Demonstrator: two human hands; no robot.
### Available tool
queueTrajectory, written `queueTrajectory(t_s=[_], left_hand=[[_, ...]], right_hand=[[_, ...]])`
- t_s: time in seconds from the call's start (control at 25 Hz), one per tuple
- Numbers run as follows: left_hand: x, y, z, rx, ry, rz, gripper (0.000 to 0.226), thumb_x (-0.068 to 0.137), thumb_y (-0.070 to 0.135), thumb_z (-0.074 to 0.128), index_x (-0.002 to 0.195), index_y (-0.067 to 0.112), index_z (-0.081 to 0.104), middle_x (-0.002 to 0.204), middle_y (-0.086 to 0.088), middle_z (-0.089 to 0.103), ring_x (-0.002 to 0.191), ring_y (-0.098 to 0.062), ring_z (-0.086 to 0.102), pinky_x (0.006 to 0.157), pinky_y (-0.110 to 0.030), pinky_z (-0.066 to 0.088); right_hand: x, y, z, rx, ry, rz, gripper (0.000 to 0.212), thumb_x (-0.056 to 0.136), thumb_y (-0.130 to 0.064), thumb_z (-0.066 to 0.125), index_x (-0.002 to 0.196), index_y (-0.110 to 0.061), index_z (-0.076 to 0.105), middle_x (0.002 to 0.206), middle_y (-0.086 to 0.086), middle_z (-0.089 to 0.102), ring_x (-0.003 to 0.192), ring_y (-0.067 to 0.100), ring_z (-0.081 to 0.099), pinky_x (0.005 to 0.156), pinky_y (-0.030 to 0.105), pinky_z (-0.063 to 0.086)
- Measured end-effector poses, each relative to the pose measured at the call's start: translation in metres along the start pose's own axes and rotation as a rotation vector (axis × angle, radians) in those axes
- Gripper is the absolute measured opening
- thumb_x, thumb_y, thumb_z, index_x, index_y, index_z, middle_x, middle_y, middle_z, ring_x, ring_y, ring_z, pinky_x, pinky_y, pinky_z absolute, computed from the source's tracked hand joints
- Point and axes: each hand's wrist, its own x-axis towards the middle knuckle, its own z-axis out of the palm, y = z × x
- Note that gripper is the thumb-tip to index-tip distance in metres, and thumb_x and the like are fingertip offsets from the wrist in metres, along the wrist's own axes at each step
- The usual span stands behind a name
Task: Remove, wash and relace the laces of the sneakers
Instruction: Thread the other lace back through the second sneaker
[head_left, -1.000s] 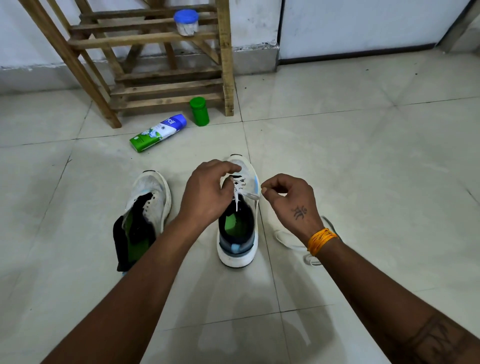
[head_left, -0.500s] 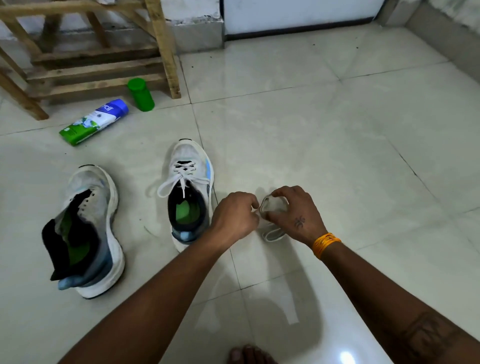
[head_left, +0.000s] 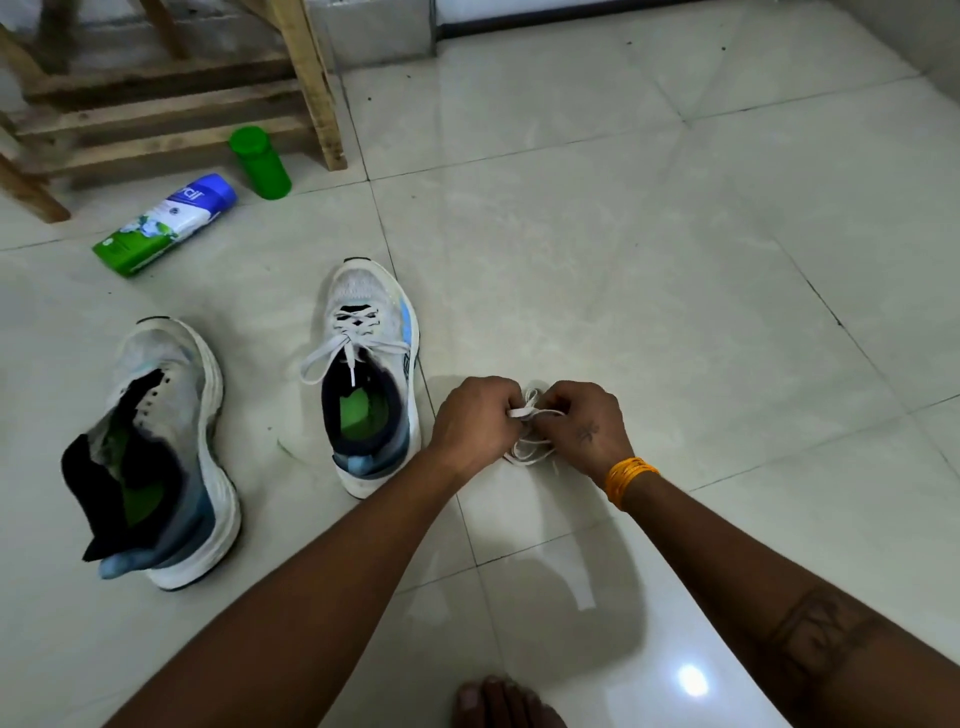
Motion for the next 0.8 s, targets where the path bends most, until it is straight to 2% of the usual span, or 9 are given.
queueTrajectory(t_s=[0.12, 0.24, 0.36, 0.48, 0.6, 0.8], left_hand=[[0.005, 0.009, -0.014, -0.190, 0.052, -0.077, 0.006, 0.074, 0.017, 0.074, 0.079, 0.021, 0.074, 0.075, 0.003, 0.071, 0.072, -0.019, 0.067, 0.060, -0.030, 0.052], [0.011, 0.028, -0.048, -0.222, 0.176, -0.078, 0.002, 0.076, 0.019, 0.074, 0.076, 0.019, 0.071, 0.071, 0.002, 0.069, 0.065, -0.014, 0.061, 0.054, -0.028, 0.043], [0.009, 0.042, -0.109, -0.271, 0.220, -0.011, 0.002, 0.075, 0.017, 0.070, 0.075, 0.019, 0.070, 0.067, 0.002, 0.068, 0.062, -0.016, 0.062, 0.057, -0.031, 0.050], [0.009, 0.042, -0.189, -0.348, 0.212, 0.015, 0.003, 0.075, 0.012, 0.069, 0.076, 0.014, 0.069, 0.063, -0.004, 0.067, 0.055, -0.016, 0.058, 0.054, -0.033, 0.055], [0.003, 0.028, -0.257, -0.385, 0.206, 0.008, 0.005, 0.077, 0.004, 0.066, 0.078, 0.010, 0.065, 0.066, -0.011, 0.068, 0.056, -0.018, 0.059, 0.053, -0.032, 0.051], [-0.009, -0.007, -0.347, -0.386, 0.227, -0.013, 0.007, 0.084, 0.002, 0.066, 0.086, 0.008, 0.065, 0.064, -0.002, 0.065, 0.056, -0.017, 0.059, 0.052, -0.029, 0.047]], right_hand=[[-0.003, -0.025, -0.008, 0.247, 0.003, 0.073, 0.009, 0.076, -0.008, 0.076, 0.071, -0.013, 0.071, 0.069, 0.000, 0.071, 0.065, 0.014, 0.066, 0.064, 0.036, 0.057], [-0.002, -0.064, -0.024, 0.368, 0.025, -0.012, 0.004, 0.077, -0.003, 0.071, 0.076, -0.004, 0.067, 0.075, 0.014, 0.069, 0.061, 0.025, 0.069, 0.058, 0.040, 0.061], [0.006, -0.120, -0.044, 0.415, -0.011, -0.116, 0.006, 0.081, -0.001, 0.069, 0.083, 0.001, 0.065, 0.077, 0.015, 0.068, 0.060, 0.023, 0.068, 0.057, 0.036, 0.061], [0.018, -0.189, -0.053, 0.456, -0.095, -0.215, 0.006, 0.084, 0.001, 0.067, 0.089, 0.004, 0.065, 0.070, 0.007, 0.067, 0.059, 0.019, 0.066, 0.059, 0.035, 0.060], [0.028, -0.257, -0.042, 0.446, -0.167, -0.281, 0.010, 0.086, 0.001, 0.067, 0.094, 0.007, 0.064, 0.062, 0.003, 0.067, 0.058, 0.019, 0.066, 0.061, 0.036, 0.061], [0.036, -0.358, -0.020, 0.304, -0.282, -0.402, 0.009, 0.089, 0.001, 0.067, 0.094, 0.007, 0.063, 0.068, 0.008, 0.066, 0.059, 0.021, 0.065, 0.059, 0.035, 0.062]])
